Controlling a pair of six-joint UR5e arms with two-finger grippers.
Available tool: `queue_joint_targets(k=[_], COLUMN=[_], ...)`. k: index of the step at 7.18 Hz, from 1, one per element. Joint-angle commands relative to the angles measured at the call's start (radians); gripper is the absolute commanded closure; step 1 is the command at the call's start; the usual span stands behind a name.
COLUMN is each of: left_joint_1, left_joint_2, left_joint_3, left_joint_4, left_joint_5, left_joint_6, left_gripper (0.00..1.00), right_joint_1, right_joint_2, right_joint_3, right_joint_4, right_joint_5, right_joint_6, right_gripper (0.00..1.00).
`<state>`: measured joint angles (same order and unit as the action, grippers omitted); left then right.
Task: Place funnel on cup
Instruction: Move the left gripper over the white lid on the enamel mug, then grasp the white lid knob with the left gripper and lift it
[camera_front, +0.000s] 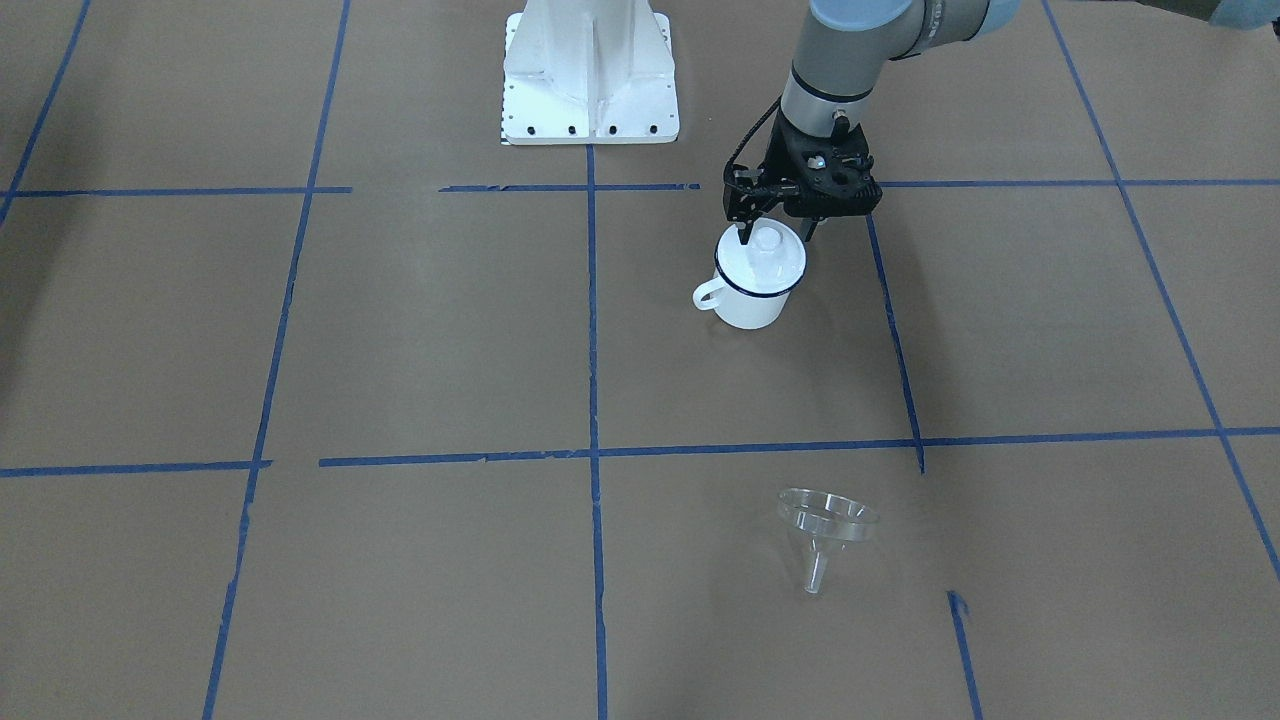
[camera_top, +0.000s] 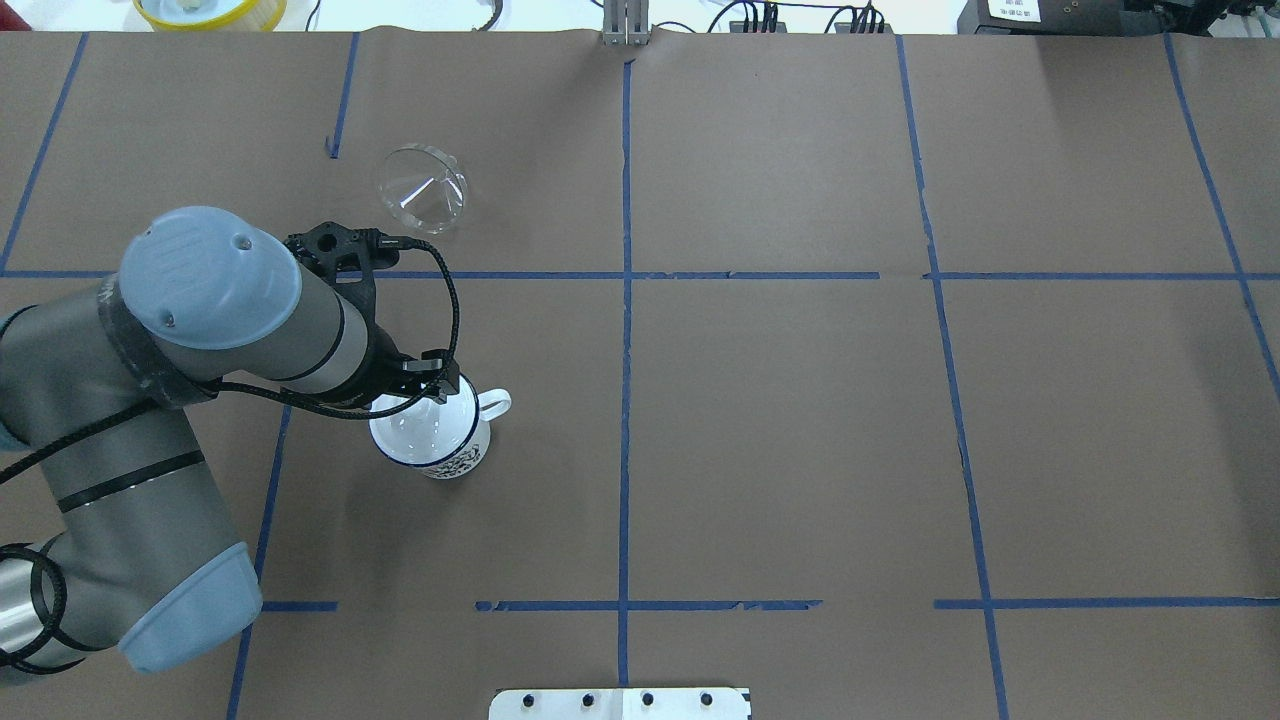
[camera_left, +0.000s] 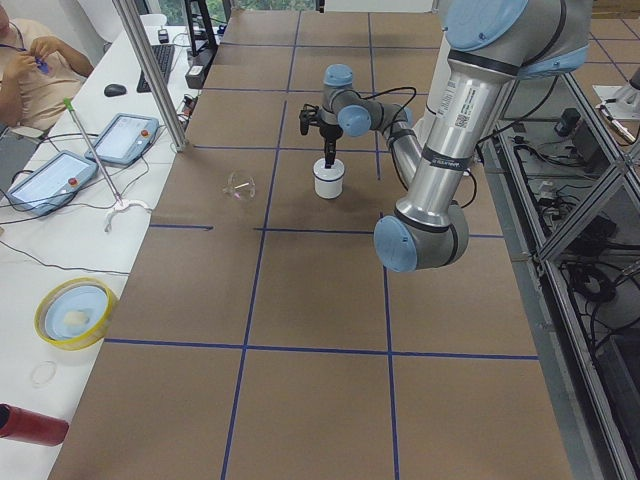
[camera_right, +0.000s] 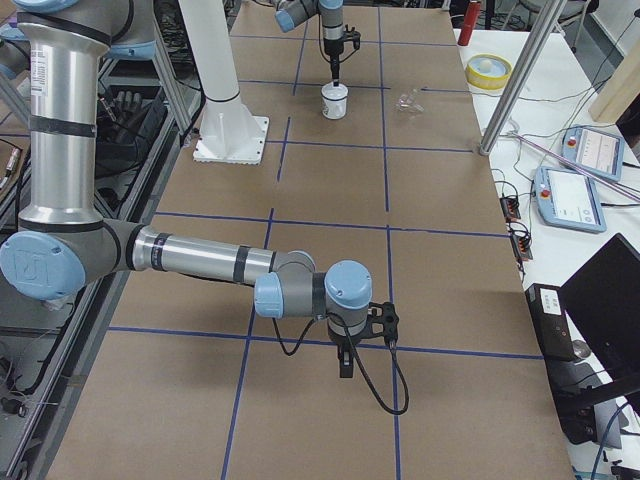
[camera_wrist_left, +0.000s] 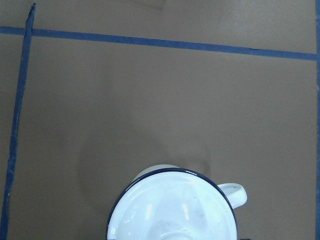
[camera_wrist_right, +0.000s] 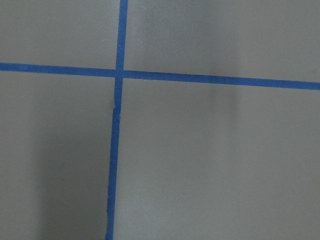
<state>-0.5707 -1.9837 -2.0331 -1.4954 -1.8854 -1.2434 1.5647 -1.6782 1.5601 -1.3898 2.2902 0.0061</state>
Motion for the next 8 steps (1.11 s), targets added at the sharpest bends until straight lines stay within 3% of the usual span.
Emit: queue_joint_targets(k=[1,3,5,6,8], left_joint_1=[0.006,0.008,0.006,0.008,0.008], left_joint_2=[-0.003,-0.004,-0.007,-0.007,-0.009], left_joint_3=[0.007,0.007,0.008,0.008,0.007], left_joint_4=[0.001,0.001,0.0,0.0,0.0], left_joint_5=[0.0,0.0,0.0,0.0,0.0], left_joint_6=[-0.001,0.001,0.001,0.001,0.002], left_gripper=[0.25,0.3,0.42,0.54,0.98], right_joint_1=[0.0,0.0,0.0,0.0,0.0], right_joint_2=[0.0,0.0,0.0,0.0,0.0], right_joint_3=[0.0,0.002,0.0,0.0,0.0], right_joint_4=[0.0,0.0,0.0,0.0,0.0], right_joint_5=[0.0,0.0,0.0,0.0,0.0], right_joint_6=[0.0,0.0,0.0,0.0,0.0], right_gripper=[0.0,0.0,0.0,0.0,0.0])
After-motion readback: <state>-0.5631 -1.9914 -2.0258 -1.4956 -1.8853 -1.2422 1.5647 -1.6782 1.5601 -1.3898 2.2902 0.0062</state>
